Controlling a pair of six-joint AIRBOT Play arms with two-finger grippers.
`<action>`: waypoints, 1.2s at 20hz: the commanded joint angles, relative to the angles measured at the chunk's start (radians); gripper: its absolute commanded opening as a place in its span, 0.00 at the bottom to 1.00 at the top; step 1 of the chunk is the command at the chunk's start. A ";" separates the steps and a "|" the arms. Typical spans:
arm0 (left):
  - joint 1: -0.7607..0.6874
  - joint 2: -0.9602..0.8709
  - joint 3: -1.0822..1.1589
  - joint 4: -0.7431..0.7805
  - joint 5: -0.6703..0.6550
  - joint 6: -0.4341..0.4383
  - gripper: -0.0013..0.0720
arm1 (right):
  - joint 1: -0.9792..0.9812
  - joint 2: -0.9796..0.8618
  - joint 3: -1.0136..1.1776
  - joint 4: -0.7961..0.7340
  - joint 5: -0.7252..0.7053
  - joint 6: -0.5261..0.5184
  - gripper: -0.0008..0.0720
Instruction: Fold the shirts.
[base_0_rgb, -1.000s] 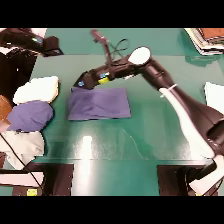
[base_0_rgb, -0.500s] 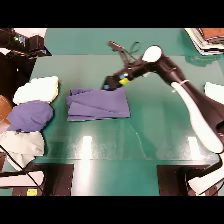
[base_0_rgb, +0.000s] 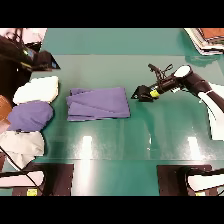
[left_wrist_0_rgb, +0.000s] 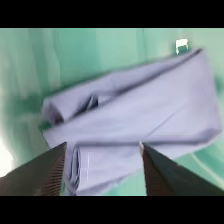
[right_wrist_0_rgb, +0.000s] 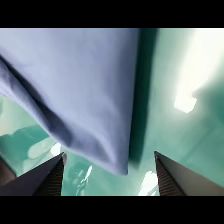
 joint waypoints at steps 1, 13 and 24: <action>0.000 0.000 -0.220 -0.006 0.040 0.001 0.69 | -0.019 0.007 -0.047 0.037 -0.004 0.007 0.87; -0.066 -0.002 -0.599 -0.159 0.357 0.140 0.69 | -0.019 0.008 -0.045 0.039 0.007 0.007 0.76; -0.066 0.235 -0.587 0.131 0.100 0.157 0.05 | -0.024 0.040 -0.047 0.019 0.066 -0.002 0.76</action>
